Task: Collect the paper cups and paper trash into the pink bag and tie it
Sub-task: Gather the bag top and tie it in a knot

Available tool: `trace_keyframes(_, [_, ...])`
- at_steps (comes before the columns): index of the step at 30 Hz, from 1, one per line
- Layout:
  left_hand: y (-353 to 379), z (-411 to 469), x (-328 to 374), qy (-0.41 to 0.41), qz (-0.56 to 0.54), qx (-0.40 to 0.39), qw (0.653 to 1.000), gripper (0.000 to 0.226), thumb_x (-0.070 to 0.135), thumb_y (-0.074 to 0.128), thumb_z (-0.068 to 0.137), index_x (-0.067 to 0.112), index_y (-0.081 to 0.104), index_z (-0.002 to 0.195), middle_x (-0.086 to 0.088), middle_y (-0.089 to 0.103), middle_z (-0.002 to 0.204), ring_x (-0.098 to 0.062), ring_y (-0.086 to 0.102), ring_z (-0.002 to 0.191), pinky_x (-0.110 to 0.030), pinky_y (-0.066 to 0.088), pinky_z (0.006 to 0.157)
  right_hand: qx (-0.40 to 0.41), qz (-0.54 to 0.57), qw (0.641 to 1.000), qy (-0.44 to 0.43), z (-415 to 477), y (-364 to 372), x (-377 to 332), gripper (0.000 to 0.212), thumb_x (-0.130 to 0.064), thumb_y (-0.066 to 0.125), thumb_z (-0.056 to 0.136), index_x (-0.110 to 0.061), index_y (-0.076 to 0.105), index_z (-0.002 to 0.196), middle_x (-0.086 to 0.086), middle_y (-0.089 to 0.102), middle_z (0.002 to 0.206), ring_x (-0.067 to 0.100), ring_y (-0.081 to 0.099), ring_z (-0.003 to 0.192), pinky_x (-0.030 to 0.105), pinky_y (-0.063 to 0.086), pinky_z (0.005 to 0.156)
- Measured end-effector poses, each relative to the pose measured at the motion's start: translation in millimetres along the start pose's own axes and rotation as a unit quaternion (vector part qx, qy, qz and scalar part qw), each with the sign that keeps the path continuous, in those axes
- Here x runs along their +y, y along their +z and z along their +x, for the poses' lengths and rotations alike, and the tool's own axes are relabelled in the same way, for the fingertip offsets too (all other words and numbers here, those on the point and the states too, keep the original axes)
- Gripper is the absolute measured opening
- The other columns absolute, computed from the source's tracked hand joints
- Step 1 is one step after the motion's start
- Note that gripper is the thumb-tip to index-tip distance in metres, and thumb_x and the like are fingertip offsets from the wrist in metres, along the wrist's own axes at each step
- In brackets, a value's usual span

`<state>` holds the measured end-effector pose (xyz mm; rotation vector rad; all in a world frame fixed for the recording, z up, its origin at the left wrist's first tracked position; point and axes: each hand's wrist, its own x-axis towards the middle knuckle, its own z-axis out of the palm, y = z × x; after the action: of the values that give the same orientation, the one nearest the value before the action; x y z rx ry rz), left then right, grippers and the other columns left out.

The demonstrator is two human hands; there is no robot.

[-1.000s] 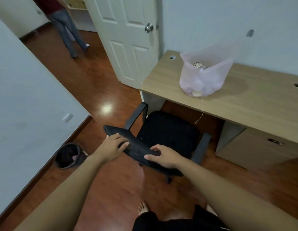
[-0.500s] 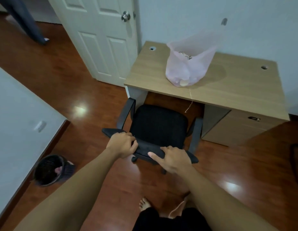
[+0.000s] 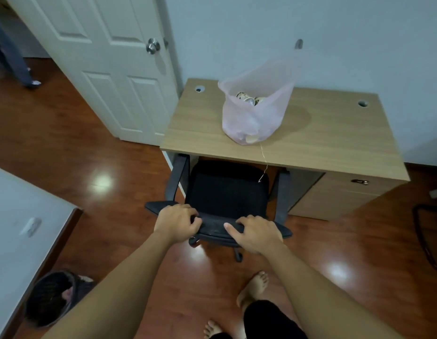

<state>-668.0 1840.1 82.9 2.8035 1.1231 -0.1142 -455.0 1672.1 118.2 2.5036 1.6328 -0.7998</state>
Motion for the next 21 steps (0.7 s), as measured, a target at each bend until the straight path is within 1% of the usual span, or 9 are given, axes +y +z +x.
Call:
trace_keyframes(3, [-3, 38, 2, -0.007, -0.007, 0.007, 1.000, 0.049, 0.058, 0.038, 0.090, 0.037, 0.081, 0.100, 0.016, 0.077, 0.105, -0.011, 0.070, 0.089, -0.032, 0.040, 0.066, 0.004, 0.002, 1.000, 0.000, 31, -16, 12, 0.095, -0.092, 0.016, 0.094, -0.029, 0.065, 0.147, -0.001, 0.069, 0.138, 0.026, 0.065, 0.127, 0.047, 0.053, 0.098])
trace_keyframes(7, [-5, 91, 6, -0.021, -0.013, -0.002, 1.000, 0.050, 0.060, 0.039, 0.087, 0.038, 0.081, 0.102, 0.016, 0.077, 0.109, -0.011, 0.071, 0.096, -0.034, 0.047, 0.075, 0.007, 0.013, 1.000, 0.007, 73, -40, 34, 0.092, -0.091, 0.020, 0.094, -0.030, 0.065, 0.146, -0.003, 0.070, 0.137, 0.024, 0.065, 0.126, 0.046, 0.052, 0.099])
trace_keyframes(10, [-12, 131, 10, -0.026, -0.019, -0.001, 0.999, 0.054, 0.062, 0.037, 0.086, 0.038, 0.081, 0.105, 0.016, 0.077, 0.113, -0.011, 0.071, 0.101, -0.035, 0.049, 0.081, 0.010, 0.019, 1.000, 0.011, 108, -62, 50, 0.090, -0.091, 0.023, 0.093, -0.031, 0.067, 0.144, -0.004, 0.070, 0.137, 0.023, 0.065, 0.127, 0.045, 0.051, 0.100])
trace_keyframes(16, [-19, 199, 10, -0.043, -0.020, -0.005, 0.999, 0.056, 0.065, 0.034, 0.086, 0.038, 0.080, 0.103, 0.016, 0.073, 0.115, -0.013, 0.069, 0.101, -0.035, 0.047, 0.085, 0.018, 0.024, 1.000, 0.006, 167, -96, 72, 0.084, -0.087, 0.028, 0.097, -0.030, 0.068, 0.143, -0.003, 0.070, 0.138, 0.025, 0.064, 0.128, 0.045, 0.052, 0.099])
trace_keyframes(21, [-24, 235, 14, -0.049, -0.014, -0.004, 0.999, 0.058, 0.065, 0.033, 0.085, 0.038, 0.080, 0.108, 0.015, 0.073, 0.117, -0.015, 0.069, 0.105, -0.036, 0.044, 0.086, 0.009, 0.015, 1.000, -0.001, 200, -112, 88, 0.084, -0.085, 0.027, 0.098, -0.029, 0.066, 0.146, -0.002, 0.069, 0.139, 0.026, 0.064, 0.129, 0.044, 0.051, 0.096])
